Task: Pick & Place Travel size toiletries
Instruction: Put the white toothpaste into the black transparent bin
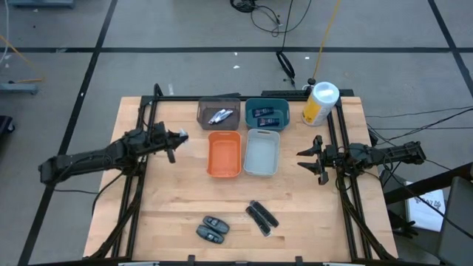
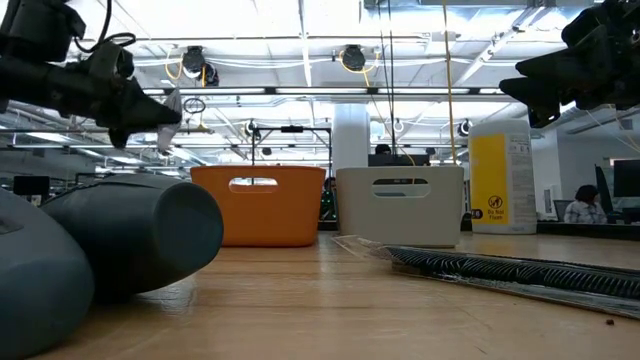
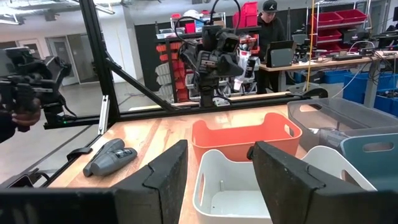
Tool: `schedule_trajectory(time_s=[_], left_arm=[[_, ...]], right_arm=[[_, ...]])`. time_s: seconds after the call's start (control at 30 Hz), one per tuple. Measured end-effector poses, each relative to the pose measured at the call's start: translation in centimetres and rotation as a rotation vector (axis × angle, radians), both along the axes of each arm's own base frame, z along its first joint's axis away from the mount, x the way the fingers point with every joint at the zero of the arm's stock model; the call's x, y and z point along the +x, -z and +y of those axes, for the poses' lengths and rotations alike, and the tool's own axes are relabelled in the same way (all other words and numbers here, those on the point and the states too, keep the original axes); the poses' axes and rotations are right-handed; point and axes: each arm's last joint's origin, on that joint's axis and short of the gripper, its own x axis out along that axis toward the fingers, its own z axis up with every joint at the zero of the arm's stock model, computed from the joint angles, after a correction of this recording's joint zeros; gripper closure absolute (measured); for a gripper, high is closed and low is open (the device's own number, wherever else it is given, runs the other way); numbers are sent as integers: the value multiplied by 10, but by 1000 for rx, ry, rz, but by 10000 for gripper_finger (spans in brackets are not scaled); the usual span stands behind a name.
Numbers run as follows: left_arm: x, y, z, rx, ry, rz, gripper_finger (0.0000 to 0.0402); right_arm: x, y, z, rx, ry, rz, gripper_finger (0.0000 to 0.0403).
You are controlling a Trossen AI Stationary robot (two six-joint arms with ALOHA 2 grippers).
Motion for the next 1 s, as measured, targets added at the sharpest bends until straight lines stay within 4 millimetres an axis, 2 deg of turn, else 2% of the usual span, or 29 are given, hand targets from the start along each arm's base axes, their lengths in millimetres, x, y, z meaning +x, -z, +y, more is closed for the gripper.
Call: schedule_trajectory(time_s=[0.2, 0.33, 0.5, 0.67, 0.83, 1.0], left_arm=[[-9, 3, 0, -12, -34, 25, 396], [-12, -3, 0, 14, -47, -16, 385], [-16, -18, 3, 60, -129, -31, 394], [-21, -33, 6, 25, -269, -75, 389], [-23, -44, 6, 18, -280, -106, 391], [-21, -50, 10, -14, -370, -114, 391]], right_arm=[[0, 0, 0, 0, 0, 0, 232], [0, 0, 0, 0, 0, 0, 232], [0, 0, 0, 0, 0, 1, 232], [0, 0, 0, 0, 0, 2, 232], [0, 0, 0, -3, 0, 1, 232], [0, 0, 0, -3, 0, 0, 232]])
